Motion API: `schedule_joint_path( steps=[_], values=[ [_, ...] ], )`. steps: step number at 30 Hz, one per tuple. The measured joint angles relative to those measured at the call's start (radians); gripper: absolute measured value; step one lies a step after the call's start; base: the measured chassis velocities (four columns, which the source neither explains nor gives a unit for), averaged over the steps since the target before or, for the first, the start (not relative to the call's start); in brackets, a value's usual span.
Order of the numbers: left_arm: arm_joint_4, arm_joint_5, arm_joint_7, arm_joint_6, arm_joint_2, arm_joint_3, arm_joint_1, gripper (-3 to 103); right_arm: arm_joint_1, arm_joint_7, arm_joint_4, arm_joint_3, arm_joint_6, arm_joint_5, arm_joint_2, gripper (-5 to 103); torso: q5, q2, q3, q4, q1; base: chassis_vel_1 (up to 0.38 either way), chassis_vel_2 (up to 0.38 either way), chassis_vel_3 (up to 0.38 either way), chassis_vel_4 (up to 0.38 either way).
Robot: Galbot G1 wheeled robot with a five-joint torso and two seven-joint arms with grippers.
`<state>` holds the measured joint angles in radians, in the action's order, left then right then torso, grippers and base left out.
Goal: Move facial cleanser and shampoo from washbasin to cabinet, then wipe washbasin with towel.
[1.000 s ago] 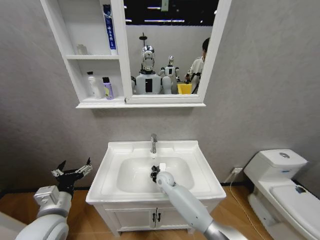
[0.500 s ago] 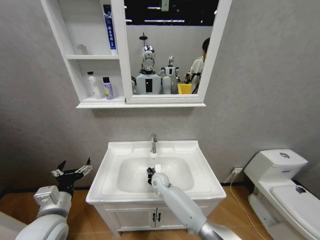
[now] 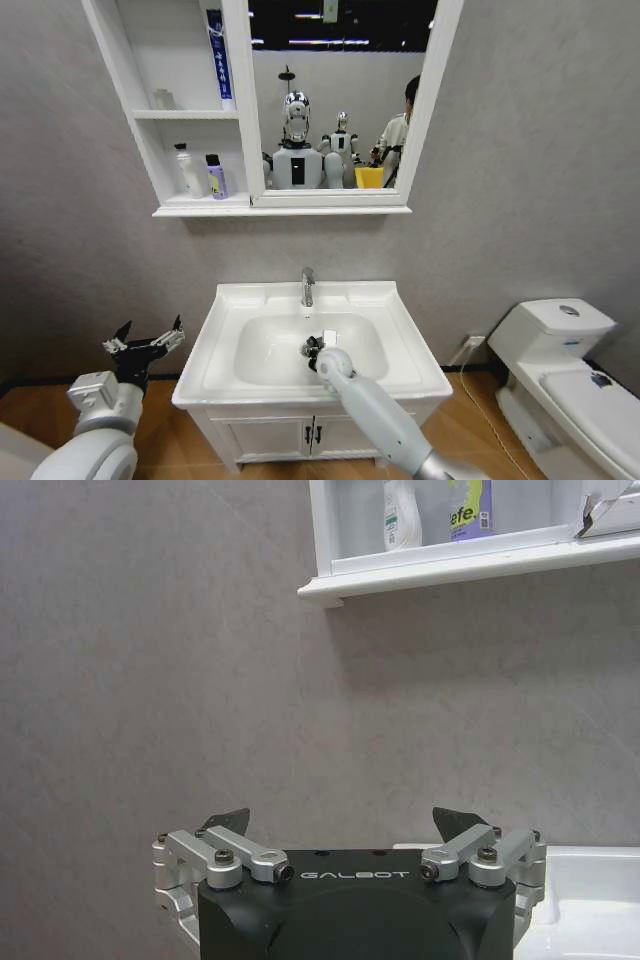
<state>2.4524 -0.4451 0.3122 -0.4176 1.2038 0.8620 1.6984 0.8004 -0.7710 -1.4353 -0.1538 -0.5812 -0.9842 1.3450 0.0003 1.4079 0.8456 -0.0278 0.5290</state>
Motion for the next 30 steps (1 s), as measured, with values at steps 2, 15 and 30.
schedule_joint_path(
  steps=[2, 15, 30],
  values=[
    [0.000, 0.000, 0.000, 0.000, 0.000, 0.000, 0.000, 100, 0.006, -0.008, -0.015, 0.005, -0.001, -0.001, -0.015, 5, 0.0000, 0.000, 0.000, 0.0000, 0.000, 0.000, 0.000, 0.000, 0.000],
    [0.000, 0.000, 0.000, 0.000, 0.000, 0.000, 0.000, 100, 0.049, -0.044, -0.138, 0.004, -0.025, -0.042, -0.142, 5, 0.0000, 0.000, 0.000, 0.0001, 0.000, 0.000, 0.000, 0.000, 0.000],
    [0.000, 0.000, 0.000, 0.000, 0.000, 0.000, 0.000, 100, 0.035, -0.047, -0.217, 0.069, 0.002, 0.011, -0.257, 5, 0.0001, 0.000, 0.000, 0.0001, 0.000, 0.000, 0.000, 0.000, 0.000]
  ],
)
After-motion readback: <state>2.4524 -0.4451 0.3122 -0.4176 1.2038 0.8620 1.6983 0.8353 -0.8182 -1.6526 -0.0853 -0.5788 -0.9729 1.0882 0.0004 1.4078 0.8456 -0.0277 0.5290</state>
